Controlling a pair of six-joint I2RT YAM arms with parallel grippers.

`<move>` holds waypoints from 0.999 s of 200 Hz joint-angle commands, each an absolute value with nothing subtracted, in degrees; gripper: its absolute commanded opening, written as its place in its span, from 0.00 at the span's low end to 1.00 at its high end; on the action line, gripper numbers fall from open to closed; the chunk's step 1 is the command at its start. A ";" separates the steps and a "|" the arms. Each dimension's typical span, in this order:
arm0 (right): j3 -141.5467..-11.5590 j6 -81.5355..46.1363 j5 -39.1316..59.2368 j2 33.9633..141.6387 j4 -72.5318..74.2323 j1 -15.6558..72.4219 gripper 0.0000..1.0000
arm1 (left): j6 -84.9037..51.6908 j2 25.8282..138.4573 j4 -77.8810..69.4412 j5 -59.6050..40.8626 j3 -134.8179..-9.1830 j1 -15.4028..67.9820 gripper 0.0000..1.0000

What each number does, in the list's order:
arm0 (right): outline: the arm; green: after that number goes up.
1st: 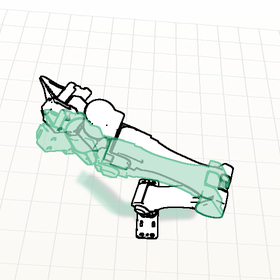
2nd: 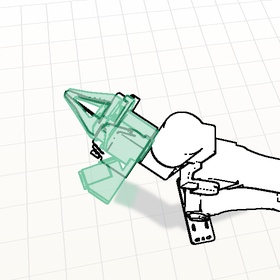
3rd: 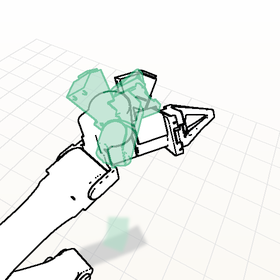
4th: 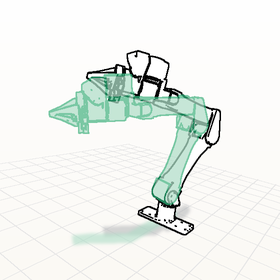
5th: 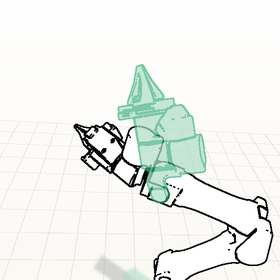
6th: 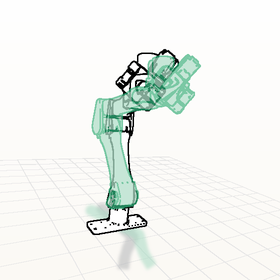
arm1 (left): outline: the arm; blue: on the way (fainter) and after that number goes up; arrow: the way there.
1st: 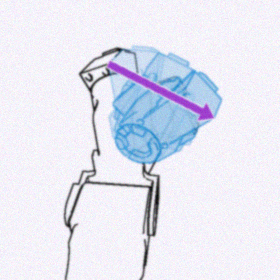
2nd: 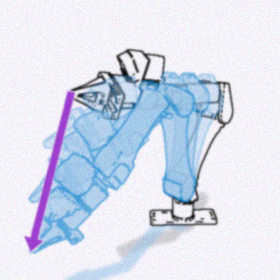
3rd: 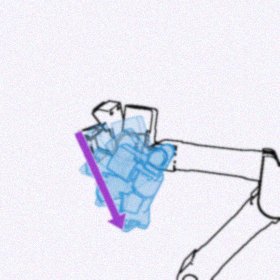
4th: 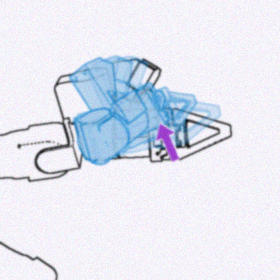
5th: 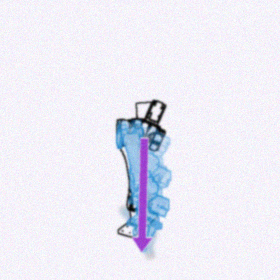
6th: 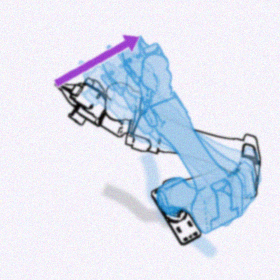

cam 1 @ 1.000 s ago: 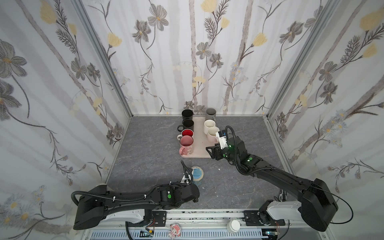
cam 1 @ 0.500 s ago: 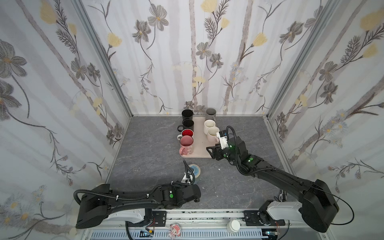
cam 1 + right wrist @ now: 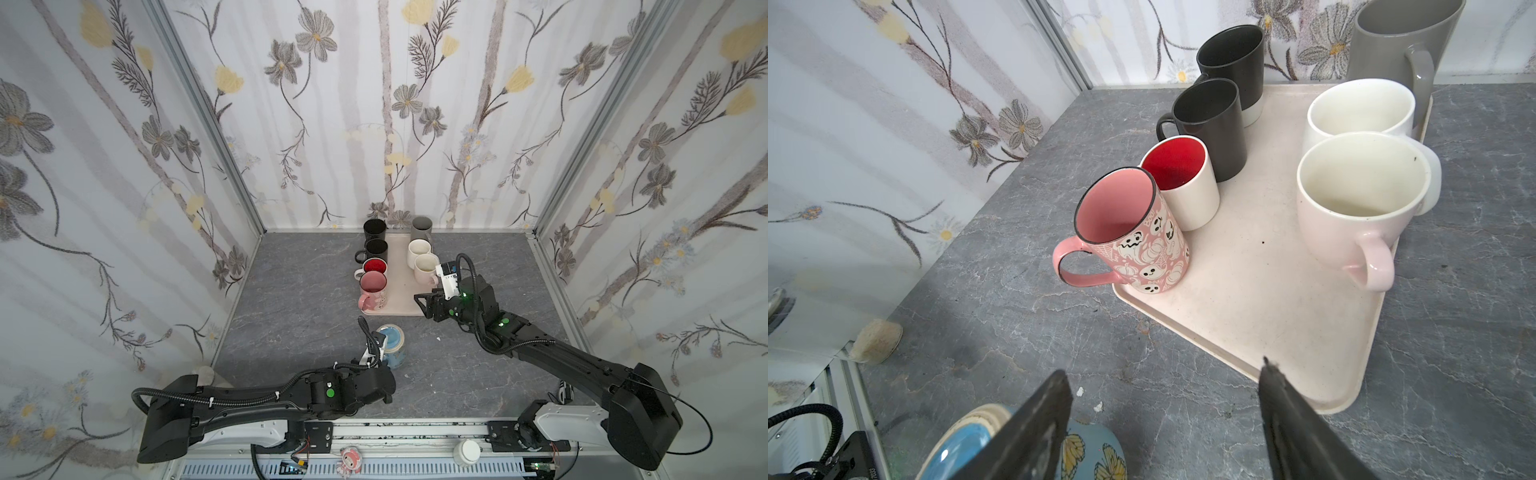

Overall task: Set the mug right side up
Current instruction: 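Grasp the upside-down blue butterfly mug's handle with the left gripper, then lift and turn the butterfly mug with the left gripper toward the right gripper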

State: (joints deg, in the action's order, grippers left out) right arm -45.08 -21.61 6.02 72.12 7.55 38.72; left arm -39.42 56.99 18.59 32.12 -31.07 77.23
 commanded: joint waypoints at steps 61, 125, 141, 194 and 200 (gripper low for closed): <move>-39.87 -25.45 7.26 66.67 17.61 38.52 0.71 | -37.49 38.32 2.98 32.57 -27.04 67.34 0.00; -35.34 -29.92 10.51 60.86 27.37 38.57 0.72 | -32.78 36.48 -16.22 26.78 -27.92 58.44 0.00; -35.16 -31.49 11.73 60.04 28.49 38.55 0.73 | -32.02 39.29 -19.86 26.00 -29.10 57.78 0.00; -34.66 -42.65 20.14 61.24 36.28 38.72 0.76 | -32.75 45.87 -32.33 24.40 -30.90 54.70 0.00; -34.52 -44.11 21.09 61.70 37.88 38.76 0.76 | -33.25 46.44 -33.57 23.90 -31.09 54.11 0.00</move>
State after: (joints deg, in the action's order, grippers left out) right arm -34.81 -36.49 15.27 60.62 29.52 38.57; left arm -32.60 44.75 -17.98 24.80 -29.61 55.68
